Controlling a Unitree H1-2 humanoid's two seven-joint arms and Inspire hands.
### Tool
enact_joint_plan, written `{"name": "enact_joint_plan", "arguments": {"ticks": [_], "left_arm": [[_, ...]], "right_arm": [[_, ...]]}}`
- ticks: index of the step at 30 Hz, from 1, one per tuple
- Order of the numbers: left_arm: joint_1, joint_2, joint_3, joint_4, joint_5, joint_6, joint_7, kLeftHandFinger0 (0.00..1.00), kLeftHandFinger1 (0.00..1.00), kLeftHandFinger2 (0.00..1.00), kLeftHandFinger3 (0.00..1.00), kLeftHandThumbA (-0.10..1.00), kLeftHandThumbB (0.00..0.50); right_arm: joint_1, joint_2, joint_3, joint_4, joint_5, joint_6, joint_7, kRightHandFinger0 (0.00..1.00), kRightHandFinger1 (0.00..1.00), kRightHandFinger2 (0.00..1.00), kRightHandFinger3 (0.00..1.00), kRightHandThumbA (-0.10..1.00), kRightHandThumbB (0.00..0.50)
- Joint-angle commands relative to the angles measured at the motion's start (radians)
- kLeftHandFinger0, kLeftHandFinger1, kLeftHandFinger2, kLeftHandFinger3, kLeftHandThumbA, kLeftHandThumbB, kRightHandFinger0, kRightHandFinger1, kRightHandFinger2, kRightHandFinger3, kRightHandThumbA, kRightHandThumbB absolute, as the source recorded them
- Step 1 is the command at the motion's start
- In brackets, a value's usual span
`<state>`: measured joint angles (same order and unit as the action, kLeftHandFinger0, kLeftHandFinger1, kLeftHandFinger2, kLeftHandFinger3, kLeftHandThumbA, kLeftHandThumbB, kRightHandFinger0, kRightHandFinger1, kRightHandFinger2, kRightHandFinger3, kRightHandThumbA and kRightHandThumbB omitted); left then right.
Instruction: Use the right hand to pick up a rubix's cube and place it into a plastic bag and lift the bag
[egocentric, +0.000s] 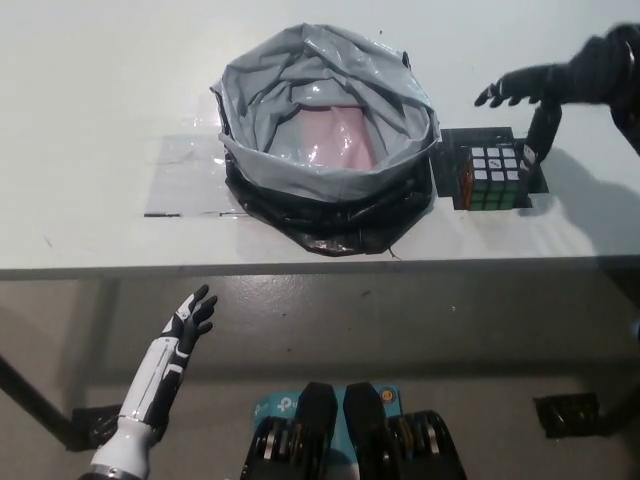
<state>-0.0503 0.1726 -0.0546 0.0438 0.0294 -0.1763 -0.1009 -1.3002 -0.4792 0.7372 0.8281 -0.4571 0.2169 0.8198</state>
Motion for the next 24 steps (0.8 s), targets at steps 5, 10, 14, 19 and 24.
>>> {"name": "enact_joint_plan", "arguments": {"ticks": [5,10,14,19,24], "left_arm": [[0.001,0.012,-0.004,-0.038,-0.004,-0.030,-0.025,1.00,1.00,1.00,1.00,1.00,0.237],[0.002,0.013,-0.004,-0.042,-0.002,-0.029,-0.027,1.00,1.00,1.00,1.00,1.00,0.241],[-0.002,0.014,-0.005,-0.038,-0.006,-0.033,-0.031,1.00,1.00,1.00,1.00,1.00,0.247],[-0.004,0.017,-0.005,-0.039,0.004,-0.037,-0.032,1.00,1.00,1.00,1.00,1.00,0.245],[-0.006,0.017,-0.004,-0.038,0.000,-0.037,-0.038,1.00,1.00,1.00,1.00,1.00,0.235]], "right_arm": [[-0.094,0.019,-0.004,0.089,-0.064,-0.057,0.023,1.00,1.00,1.00,1.00,1.00,0.500],[-0.101,0.052,-0.014,0.163,-0.074,-0.059,-0.007,1.00,1.00,1.00,1.00,0.99,0.500],[-0.110,0.079,-0.011,0.247,-0.083,-0.105,-0.029,1.00,1.00,1.00,1.00,0.99,0.500],[-0.118,0.100,0.002,0.297,-0.104,-0.139,-0.025,1.00,1.00,1.00,1.00,1.00,0.500],[-0.112,0.114,-0.010,0.317,-0.108,-0.157,-0.036,1.00,1.00,1.00,1.00,1.00,0.500]]}}
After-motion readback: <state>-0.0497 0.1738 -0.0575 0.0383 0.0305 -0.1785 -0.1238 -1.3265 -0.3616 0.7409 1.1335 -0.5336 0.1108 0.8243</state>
